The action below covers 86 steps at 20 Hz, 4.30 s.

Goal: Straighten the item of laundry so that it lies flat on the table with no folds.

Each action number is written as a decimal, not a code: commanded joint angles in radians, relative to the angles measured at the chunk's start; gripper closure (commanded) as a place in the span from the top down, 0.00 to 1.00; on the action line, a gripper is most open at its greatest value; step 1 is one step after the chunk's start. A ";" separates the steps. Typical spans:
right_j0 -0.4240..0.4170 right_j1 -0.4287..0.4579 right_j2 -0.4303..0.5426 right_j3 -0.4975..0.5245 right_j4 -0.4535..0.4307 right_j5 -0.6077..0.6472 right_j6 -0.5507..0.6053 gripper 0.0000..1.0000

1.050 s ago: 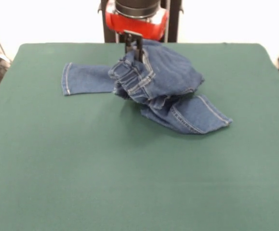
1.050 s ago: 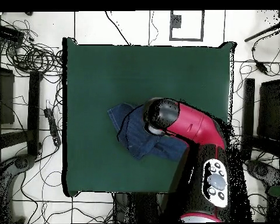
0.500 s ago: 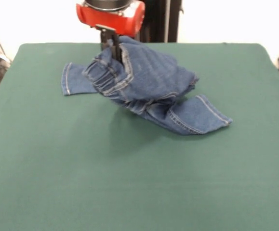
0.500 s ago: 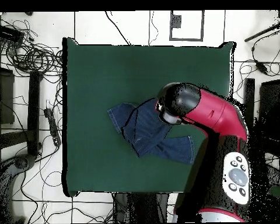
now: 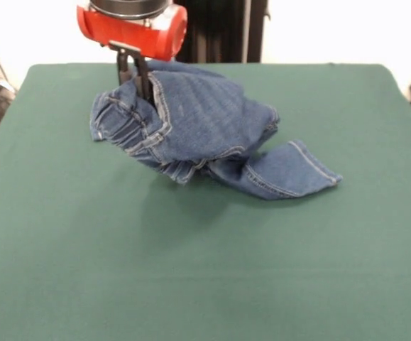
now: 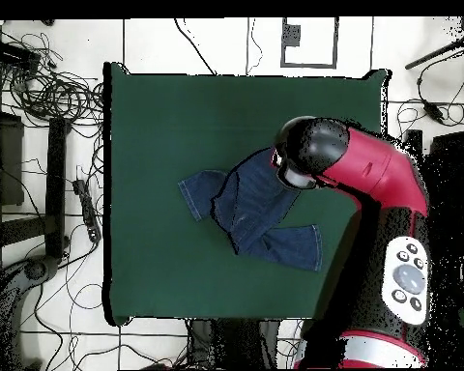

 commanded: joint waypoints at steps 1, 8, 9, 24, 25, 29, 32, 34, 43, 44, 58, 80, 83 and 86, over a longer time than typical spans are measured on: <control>-0.002 0.067 0.087 -0.126 -0.042 0.140 0.039 0.00; -0.018 0.108 0.092 -0.241 -0.073 0.172 0.023 0.00; -0.019 0.114 0.094 -0.256 -0.076 0.174 0.025 0.00; -0.046 0.152 0.110 -0.371 -0.152 0.161 -0.108 0.00; -0.048 0.154 0.113 -0.378 -0.157 0.161 -0.114 0.00; -0.060 0.165 0.125 -0.420 -0.175 0.164 -0.140 0.00; -0.064 0.163 0.129 -0.428 -0.180 0.161 -0.142 0.00; -0.072 0.162 0.133 -0.445 -0.179 0.172 -0.148 0.00; -0.102 0.132 0.150 -0.452 -0.181 0.204 -0.207 0.00; -0.106 0.130 0.151 -0.456 -0.182 0.207 -0.215 0.00; -0.134 0.083 0.183 -0.422 -0.221 0.131 -0.259 0.00; -0.105 0.016 0.164 -0.255 -0.253 0.072 -0.039 1.00; -0.105 0.015 0.162 -0.250 -0.249 0.048 -0.001 1.00; -0.106 0.022 0.167 -0.265 -0.249 0.100 -0.027 1.00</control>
